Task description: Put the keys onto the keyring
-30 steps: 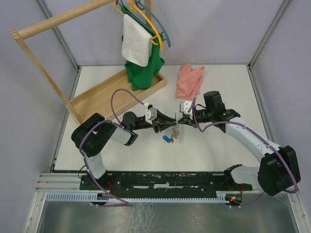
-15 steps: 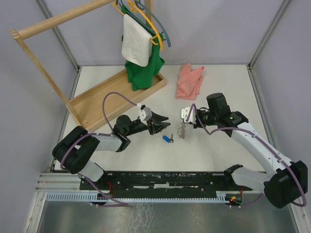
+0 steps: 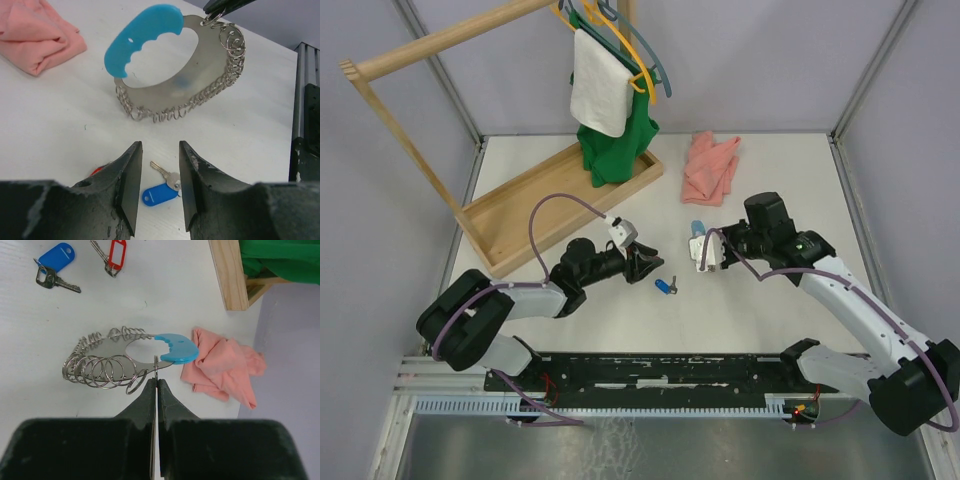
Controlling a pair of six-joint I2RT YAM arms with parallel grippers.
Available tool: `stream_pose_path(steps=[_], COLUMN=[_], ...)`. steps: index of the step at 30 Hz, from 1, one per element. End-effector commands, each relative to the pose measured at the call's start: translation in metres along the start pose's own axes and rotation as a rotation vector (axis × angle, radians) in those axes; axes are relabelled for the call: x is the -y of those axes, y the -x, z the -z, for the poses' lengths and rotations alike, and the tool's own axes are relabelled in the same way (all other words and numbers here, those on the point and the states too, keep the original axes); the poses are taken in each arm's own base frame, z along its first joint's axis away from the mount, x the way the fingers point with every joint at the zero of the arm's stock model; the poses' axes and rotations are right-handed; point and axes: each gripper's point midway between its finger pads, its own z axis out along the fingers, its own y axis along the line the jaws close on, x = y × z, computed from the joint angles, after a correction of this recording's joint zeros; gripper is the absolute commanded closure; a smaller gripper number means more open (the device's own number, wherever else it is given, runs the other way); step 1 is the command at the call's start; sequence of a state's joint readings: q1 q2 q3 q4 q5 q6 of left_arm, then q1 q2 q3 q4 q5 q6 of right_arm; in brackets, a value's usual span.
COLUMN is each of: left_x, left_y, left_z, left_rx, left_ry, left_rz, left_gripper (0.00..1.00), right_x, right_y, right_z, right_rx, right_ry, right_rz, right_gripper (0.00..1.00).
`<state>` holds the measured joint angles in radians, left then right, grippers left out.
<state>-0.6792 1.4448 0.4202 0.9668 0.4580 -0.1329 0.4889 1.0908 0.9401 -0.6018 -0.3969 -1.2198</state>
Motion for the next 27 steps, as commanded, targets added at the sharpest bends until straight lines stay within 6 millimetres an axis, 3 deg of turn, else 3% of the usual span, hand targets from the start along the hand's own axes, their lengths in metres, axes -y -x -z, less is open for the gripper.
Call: stream_pose_path(steps=[1, 12, 20, 27], left_x=[0.006, 0.017, 0.014, 0.024], left_y=[-0.014, -0.05, -0.064, -0.074], left_z=[0.004, 0.008, 0.003, -0.009], left_rx=[-0.026, -0.125, -0.183, -0.256], left_ry=[0.014, 0.061, 0.149, 0.217], left_rz=[0.051, 0.139, 0.188, 0.185], left_gripper=[0.57, 0.56, 0.58, 0.62], right_x=[0.002, -0.04, -0.045, -0.047], right_y=[0.009, 0.011, 0.012, 0.008], right_z=[-0.001, -0.02, -0.023, -0.025], right_rx=[0.022, 0.048, 0.055, 0.039], right_ry=[-0.025, 0.077, 0.088, 0.086], right_rz=[0.078, -0.007, -0.063, -0.098], right_gripper=[0.99, 0.99, 0.99, 0.99])
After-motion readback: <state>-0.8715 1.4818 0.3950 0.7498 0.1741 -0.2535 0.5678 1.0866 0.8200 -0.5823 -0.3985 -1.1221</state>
